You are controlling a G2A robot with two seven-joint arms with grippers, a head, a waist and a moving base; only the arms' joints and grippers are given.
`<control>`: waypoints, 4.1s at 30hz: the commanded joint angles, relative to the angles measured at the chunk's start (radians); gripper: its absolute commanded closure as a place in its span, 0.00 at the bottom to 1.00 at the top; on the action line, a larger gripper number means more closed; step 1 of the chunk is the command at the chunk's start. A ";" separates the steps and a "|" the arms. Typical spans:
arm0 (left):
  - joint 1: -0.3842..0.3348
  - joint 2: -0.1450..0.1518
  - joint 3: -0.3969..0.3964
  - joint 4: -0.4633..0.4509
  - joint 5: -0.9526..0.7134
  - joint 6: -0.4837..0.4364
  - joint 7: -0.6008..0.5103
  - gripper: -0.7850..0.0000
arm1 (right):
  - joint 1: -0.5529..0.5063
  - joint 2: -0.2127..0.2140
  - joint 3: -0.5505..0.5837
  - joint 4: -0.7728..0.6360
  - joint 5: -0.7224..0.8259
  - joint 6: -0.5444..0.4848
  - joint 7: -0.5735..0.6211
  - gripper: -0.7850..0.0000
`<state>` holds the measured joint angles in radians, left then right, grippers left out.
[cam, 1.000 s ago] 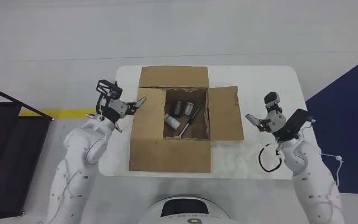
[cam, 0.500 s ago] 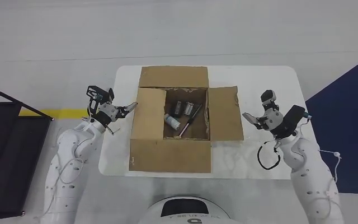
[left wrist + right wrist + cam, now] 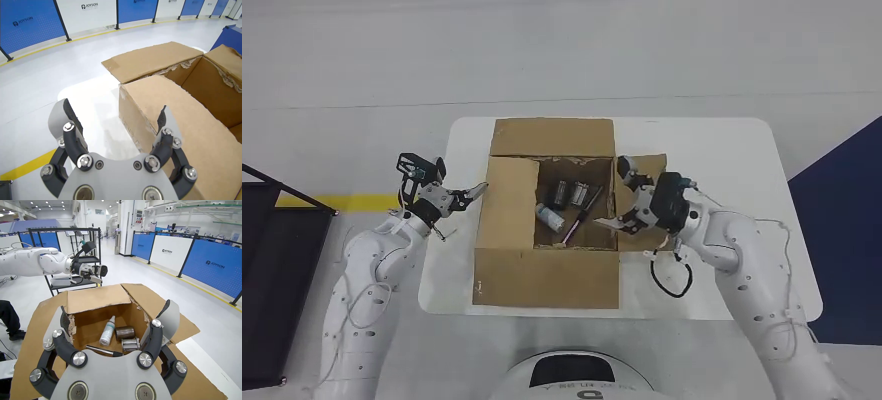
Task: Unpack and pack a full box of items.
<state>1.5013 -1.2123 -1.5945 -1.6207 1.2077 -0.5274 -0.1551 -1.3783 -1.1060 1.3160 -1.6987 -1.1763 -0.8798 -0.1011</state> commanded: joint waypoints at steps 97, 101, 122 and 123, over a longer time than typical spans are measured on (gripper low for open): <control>0.084 0.031 -0.236 0.098 -0.132 -0.080 0.142 0.00 | 0.412 -0.299 -0.561 0.219 -0.176 0.418 0.210 0.00; 0.084 0.031 -0.236 0.098 -0.132 -0.080 0.142 0.00 | 0.217 -0.231 -0.394 0.014 -0.200 0.321 0.235 0.00; 0.084 0.031 -0.236 0.098 -0.132 -0.080 0.142 0.00 | 0.154 -0.212 -0.339 -0.056 -0.214 0.303 0.284 0.00; 0.084 0.031 -0.236 0.098 -0.132 -0.080 0.142 0.00 | 0.150 -0.210 -0.340 -0.089 -0.229 0.305 0.322 0.00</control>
<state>1.5848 -1.1812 -1.8303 -1.5231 1.0759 -0.6071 -0.0128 -1.2249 -1.3179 0.9763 -1.7498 -1.3808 -0.5839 0.1595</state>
